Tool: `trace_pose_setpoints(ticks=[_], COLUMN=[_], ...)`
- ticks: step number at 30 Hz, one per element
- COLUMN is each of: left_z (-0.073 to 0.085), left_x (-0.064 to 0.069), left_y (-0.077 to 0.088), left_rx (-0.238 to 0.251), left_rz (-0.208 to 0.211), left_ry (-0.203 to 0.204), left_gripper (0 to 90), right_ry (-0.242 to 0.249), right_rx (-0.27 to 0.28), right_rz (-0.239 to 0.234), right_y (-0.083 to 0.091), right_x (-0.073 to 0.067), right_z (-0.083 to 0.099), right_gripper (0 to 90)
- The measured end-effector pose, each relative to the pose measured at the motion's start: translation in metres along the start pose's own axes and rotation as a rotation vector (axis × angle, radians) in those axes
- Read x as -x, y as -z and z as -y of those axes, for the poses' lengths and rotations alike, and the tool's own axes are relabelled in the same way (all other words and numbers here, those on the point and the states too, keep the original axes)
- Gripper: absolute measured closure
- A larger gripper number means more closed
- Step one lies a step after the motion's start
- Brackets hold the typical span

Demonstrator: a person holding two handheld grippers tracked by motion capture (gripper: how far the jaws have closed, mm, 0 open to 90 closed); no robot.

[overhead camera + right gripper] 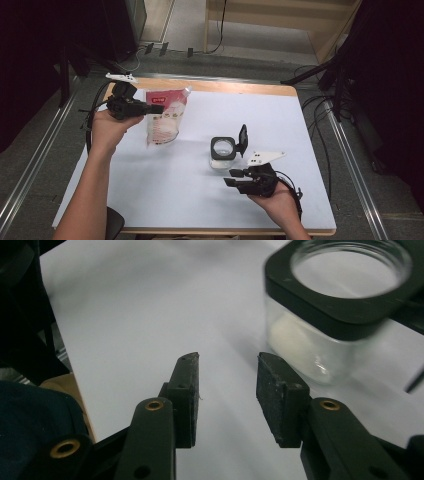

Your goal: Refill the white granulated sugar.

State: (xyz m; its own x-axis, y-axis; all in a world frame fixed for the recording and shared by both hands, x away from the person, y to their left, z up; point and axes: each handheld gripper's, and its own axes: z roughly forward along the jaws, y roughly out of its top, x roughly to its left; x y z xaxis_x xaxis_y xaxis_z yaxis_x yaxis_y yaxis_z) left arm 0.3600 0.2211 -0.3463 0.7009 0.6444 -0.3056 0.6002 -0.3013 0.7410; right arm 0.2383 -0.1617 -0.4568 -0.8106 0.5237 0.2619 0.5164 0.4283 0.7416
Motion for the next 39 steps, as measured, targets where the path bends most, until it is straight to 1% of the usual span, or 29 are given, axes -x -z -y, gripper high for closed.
trace_pose_setpoints(ticks=[1,2,3,4,5,7,8,9,11,12,13,14,16,17,19,21,22,24,25,26,28,29,30,31,32,34,35,36,39], left_z=[0.000,-0.001,-0.001,-0.002,-0.003,-0.005,-0.006,-0.007,-0.007,-0.007,-0.007,-0.007,-0.006,-0.006,-0.006,-0.006,-0.005,-0.004,-0.003,-0.003,0.000,0.000,0.001,0.001,0.001,0.002,0.002,0.002,0.002], left_x=[0.001,0.003,0.003,0.005,0.005,0.010,0.012,0.016,0.018,0.021,0.021,0.024,0.026,0.028,0.033,0.036,0.038,0.040,0.040,0.040,0.042,0.042,0.043,0.044,0.045,0.045,0.046,0.046,0.047], left_y=[0.001,0.003,0.003,0.004,0.005,0.007,0.008,0.010,0.011,0.013,0.013,0.015,0.016,0.017,0.019,0.022,0.025,0.029,0.030,0.030,0.034,0.034,0.034,0.035,0.036,0.036,0.037,0.037,0.039], left_rx=[0.003,-0.006,-0.006,-0.012,-0.012,-0.015,-0.019,-0.017,-0.014,-0.008,-0.008,-0.002,0.003,0.003,-0.004,-0.007,0.000,0.001,0.010,0.010,0.009,0.009,0.010,0.001,-0.001,-0.002,-0.006,-0.004,0.004], left_rz=[-0.008,0.012,0.012,0.008,0.024,0.029,0.030,0.041,0.050,0.065,0.065,0.054,0.051,0.054,0.049,0.041,0.051,0.045,0.051,0.051,0.042,0.042,0.047,0.042,0.050,0.047,0.044,0.048,0.056], left_ry=[-0.008,-0.018,-0.018,-0.002,0.015,0.016,0.005,0.003,0.003,0.001,0.001,-0.017,-0.020,-0.025,-0.035,-0.039,-0.034,-0.028,-0.027,-0.027,-0.036,-0.036,-0.032,-0.035,-0.026,-0.028,-0.023,-0.020,-0.011], left_gripper=[90.0,90.0,90.0,90.0,90.0,90.0,90.0,90.0,90.0,90.0,90.0,90.0,90.0,90.0,90.0,90.0,90.0,90.0,90.0,90.0,90.0,90.0,90.0,90.0,90.0,90.0,90.0,90.0,90.0], right_ry=[0.007,0.013,0.013,0.016,0.019,0.028,0.028,0.034,0.034,0.034,0.034,0.043,0.048,0.053,0.069,0.075,0.077,0.079,0.076,0.074,0.093,0.093,0.098,0.087,0.074,0.060,0.068,0.068,0.082], right_rx=[-0.006,-0.007,-0.007,-0.005,-0.002,0.001,0.001,0.000,-0.003,-0.005,-0.005,-0.008,-0.006,-0.013,-0.020,-0.018,-0.010,0.005,0.011,0.012,0.029,0.029,0.035,0.030,0.038,0.041,0.055,0.055,0.073], right_rz=[-0.016,-0.024,-0.024,-0.031,-0.033,-0.036,-0.036,-0.044,-0.045,-0.049,-0.049,-0.057,-0.065,-0.076,-0.074,-0.075,-0.072,-0.083,-0.089,-0.087,-0.069,-0.069,-0.058,-0.053,-0.058,-0.050,-0.040,-0.040,-0.001], right_y=[-0.006,-0.009,-0.009,-0.012,-0.015,-0.023,-0.023,-0.031,-0.040,-0.044,-0.044,-0.051,-0.055,-0.062,-0.070,-0.074,-0.083,-0.092,-0.096,-0.100,-0.110,-0.110,-0.120,-0.124,-0.129,-0.133,-0.141,-0.141,-0.151], right_x=[-0.007,-0.010,-0.010,-0.012,-0.015,-0.021,-0.021,-0.024,-0.028,-0.029,-0.029,-0.032,-0.034,-0.036,-0.040,-0.042,-0.045,-0.046,-0.047,-0.047,-0.048,-0.048,-0.048,-0.047,-0.046,-0.046,-0.044,-0.044,-0.041], right_z=[-0.003,-0.004,-0.004,-0.006,-0.008,-0.013,-0.013,-0.017,-0.022,-0.024,-0.024,-0.028,-0.030,-0.034,-0.040,-0.043,-0.049,-0.054,-0.056,-0.058,-0.060,-0.060,-0.061,-0.061,-0.062,-0.062,-0.064,-0.064,-0.068], right_gripper=[61.9,61.9,61.9,61.9,61.8,61.3,61.3,61.3,61.2,60.9,60.9,58.0,56.8,56.8,55.4,54.8,54.4,54.4,54.2,53.2,52.2,52.2,51.1,51.0,50.9,50.8,50.4,50.4,49.2])
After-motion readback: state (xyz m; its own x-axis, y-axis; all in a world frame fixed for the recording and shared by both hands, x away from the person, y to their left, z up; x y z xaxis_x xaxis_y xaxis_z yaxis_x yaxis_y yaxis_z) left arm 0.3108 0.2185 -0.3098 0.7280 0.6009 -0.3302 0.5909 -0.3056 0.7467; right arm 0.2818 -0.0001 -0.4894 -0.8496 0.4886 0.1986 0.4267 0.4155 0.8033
